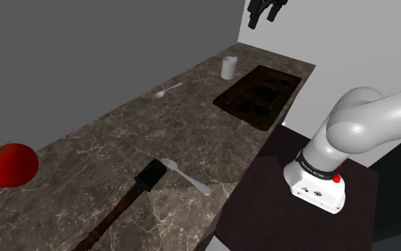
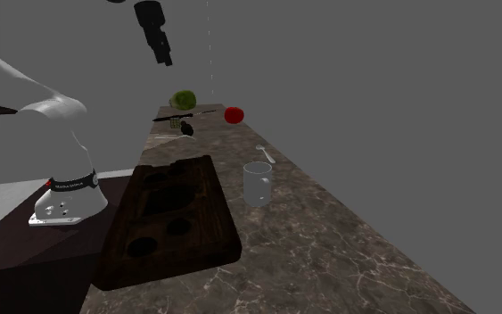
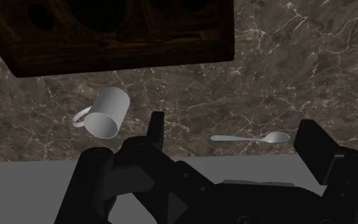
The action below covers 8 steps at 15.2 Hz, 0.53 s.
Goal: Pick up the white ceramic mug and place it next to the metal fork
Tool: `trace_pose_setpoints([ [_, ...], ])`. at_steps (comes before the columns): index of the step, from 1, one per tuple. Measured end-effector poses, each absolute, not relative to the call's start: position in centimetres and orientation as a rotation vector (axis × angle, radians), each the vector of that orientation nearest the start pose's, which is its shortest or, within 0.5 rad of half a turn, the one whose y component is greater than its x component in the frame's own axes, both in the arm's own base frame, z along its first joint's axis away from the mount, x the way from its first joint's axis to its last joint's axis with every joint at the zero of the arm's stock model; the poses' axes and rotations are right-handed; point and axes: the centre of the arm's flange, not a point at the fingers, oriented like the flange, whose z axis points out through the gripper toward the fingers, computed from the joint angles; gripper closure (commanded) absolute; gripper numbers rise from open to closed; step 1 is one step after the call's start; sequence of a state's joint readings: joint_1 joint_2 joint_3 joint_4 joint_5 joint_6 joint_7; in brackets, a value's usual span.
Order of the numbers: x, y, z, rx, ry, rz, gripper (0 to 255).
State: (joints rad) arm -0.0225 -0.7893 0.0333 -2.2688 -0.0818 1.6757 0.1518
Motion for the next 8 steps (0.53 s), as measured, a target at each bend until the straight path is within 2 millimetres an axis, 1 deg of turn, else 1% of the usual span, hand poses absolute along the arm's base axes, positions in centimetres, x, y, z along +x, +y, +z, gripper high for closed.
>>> trace_pose_setpoints([
  [1, 31.6, 0.0, 64.4, -3.206, 0.238, -0.328, 0],
  [3, 32.5, -0.7, 63.4, -3.204, 0.250, -0.326, 0],
  [8, 36.8, -4.0, 59.9, -3.197, 0.299, -0.319, 0],
])
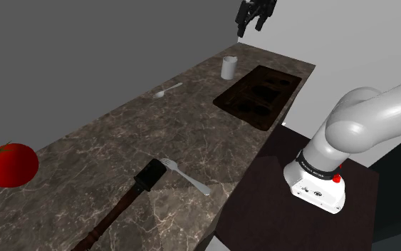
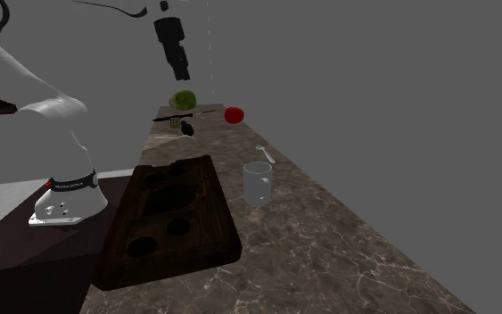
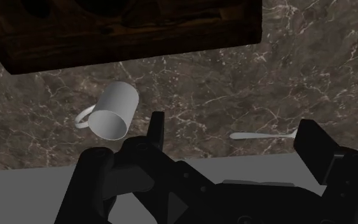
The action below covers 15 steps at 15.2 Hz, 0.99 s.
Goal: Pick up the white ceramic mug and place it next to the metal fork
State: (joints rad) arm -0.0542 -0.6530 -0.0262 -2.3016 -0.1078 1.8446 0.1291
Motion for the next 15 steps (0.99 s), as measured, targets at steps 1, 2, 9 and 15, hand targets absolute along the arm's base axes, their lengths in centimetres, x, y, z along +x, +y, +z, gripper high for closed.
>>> trace_pose_setpoints([
  [1, 37.5, -4.9, 59.1, -3.195, 0.310, -0.318, 0],
  [2, 38.3, -5.5, 58.5, -3.194, 0.320, -0.318, 0],
  [9, 43.8, -10.7, 52.9, -3.180, 0.392, -0.311, 0],
  [15, 48.1, -14.8, 48.0, -3.167, 0.454, -0.304, 0],
])
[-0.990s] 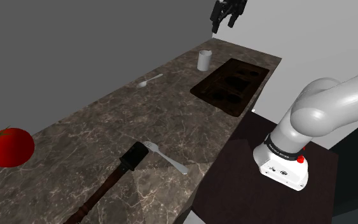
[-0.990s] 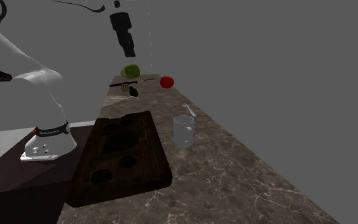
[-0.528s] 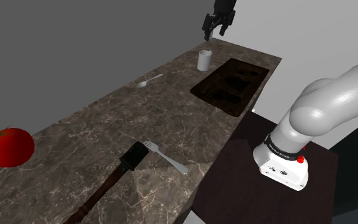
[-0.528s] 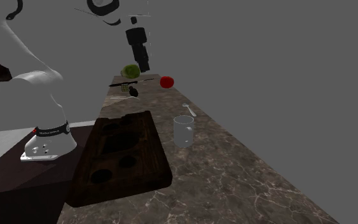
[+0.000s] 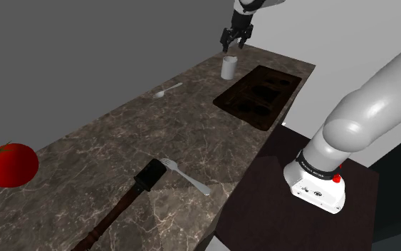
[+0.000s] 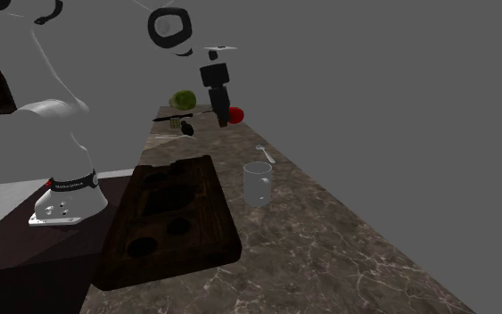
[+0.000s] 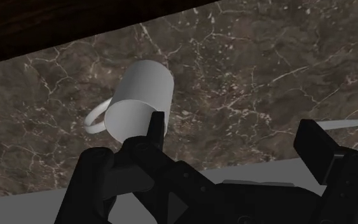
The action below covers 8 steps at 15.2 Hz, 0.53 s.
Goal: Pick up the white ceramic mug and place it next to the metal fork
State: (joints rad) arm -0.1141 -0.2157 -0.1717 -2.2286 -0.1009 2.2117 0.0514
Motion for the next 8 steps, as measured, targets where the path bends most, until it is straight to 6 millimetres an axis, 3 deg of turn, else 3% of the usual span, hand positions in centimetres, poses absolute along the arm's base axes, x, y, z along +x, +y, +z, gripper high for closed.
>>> trace_pose_setpoints([
  [8, 54.3, -20.9, 41.3, -3.150, 0.534, -0.296, 0],
])
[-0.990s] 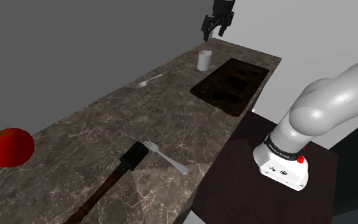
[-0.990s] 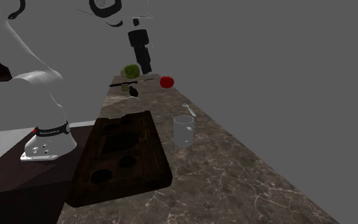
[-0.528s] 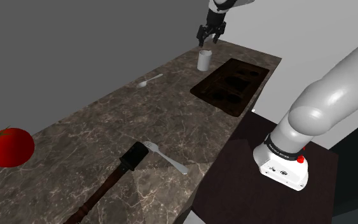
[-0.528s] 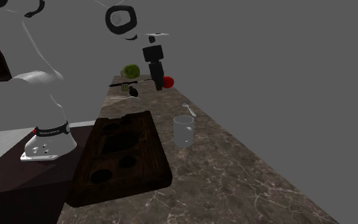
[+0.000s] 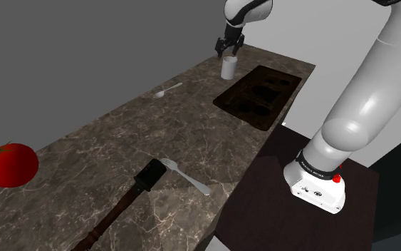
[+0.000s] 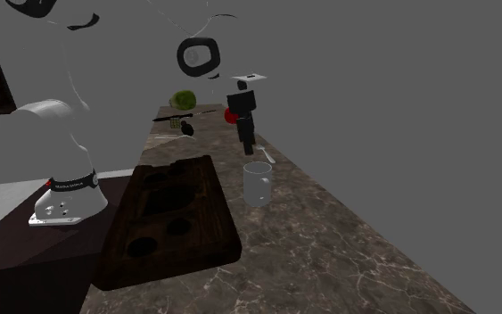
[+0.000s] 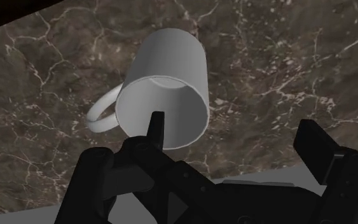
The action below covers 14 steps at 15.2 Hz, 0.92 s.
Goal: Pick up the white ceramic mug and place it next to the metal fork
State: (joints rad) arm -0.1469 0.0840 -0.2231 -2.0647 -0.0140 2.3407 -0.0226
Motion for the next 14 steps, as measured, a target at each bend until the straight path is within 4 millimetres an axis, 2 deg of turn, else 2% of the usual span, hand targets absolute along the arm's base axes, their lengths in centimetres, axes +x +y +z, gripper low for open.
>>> trace_pose_setpoints([
  [2, 55.6, -22.1, 40.2, -3.146, 0.551, -0.294, 0],
  [9, 56.3, -23.2, 36.5, -3.144, 0.557, -0.294, 0],
  [14, 56.6, -23.1, 35.8, -3.144, 0.557, -0.294, 0],
])
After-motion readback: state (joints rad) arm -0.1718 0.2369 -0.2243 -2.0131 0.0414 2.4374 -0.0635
